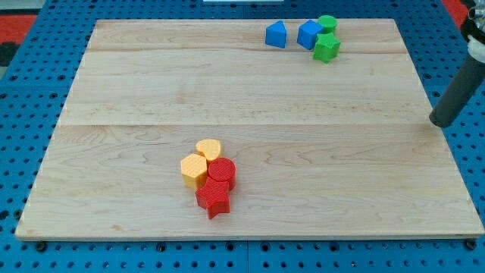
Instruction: Move your arm at top right
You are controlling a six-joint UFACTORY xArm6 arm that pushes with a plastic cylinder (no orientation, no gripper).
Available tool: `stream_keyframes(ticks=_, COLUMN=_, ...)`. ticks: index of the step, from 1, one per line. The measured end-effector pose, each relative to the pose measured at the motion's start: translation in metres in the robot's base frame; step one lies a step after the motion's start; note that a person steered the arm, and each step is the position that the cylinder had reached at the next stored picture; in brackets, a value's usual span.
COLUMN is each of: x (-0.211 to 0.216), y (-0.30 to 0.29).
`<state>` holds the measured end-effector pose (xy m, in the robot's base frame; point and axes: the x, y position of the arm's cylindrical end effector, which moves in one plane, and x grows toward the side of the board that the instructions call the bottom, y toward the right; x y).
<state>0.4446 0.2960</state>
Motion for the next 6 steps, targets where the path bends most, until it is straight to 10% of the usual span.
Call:
stream_keyframes(ticks=3, x=-0.128, y=0.030)
stream_keyframes(ticks=4, x=-0.216, y=-0.007)
stream_keyframes(ticks=6, x=-0.253, y=-0.071)
